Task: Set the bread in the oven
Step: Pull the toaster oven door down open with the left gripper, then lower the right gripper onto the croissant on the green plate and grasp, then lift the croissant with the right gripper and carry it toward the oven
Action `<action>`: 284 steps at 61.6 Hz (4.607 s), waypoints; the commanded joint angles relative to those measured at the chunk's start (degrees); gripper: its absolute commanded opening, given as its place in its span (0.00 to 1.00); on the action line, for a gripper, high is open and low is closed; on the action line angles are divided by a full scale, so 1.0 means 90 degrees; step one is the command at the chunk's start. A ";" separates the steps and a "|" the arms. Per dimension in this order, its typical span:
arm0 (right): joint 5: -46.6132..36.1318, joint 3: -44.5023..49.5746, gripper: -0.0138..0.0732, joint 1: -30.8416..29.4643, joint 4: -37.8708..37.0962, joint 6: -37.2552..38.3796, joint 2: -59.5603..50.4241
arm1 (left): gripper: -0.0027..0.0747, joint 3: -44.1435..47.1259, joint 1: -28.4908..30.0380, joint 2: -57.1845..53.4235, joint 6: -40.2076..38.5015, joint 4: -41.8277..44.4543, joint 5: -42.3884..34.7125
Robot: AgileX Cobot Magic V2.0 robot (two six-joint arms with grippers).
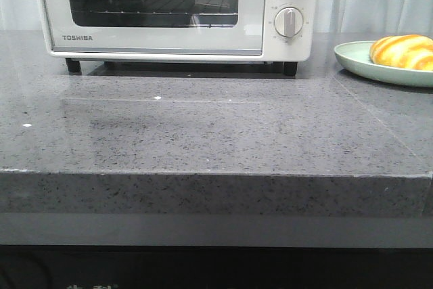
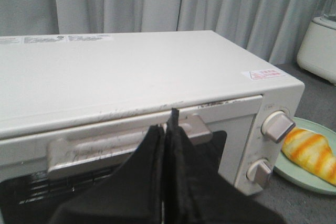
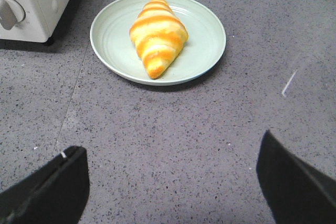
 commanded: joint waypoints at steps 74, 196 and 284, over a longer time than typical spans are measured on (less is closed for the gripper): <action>-0.0433 -0.0177 0.91 -0.0037 -0.0082 -0.0037 0.0051 | 0.01 -0.1256 -0.0377 0.0797 0.0004 -0.0018 0.2531; 0.2860 -0.5913 0.91 -0.0051 -0.0018 -0.0051 0.7118 | 0.01 0.0608 -0.0376 -0.3479 -0.0734 0.0921 0.5469; 0.2725 -0.6277 0.42 -0.0051 0.0226 -0.0083 0.7381 | 0.01 0.0608 -0.0376 -0.3479 -0.0734 0.0921 0.5488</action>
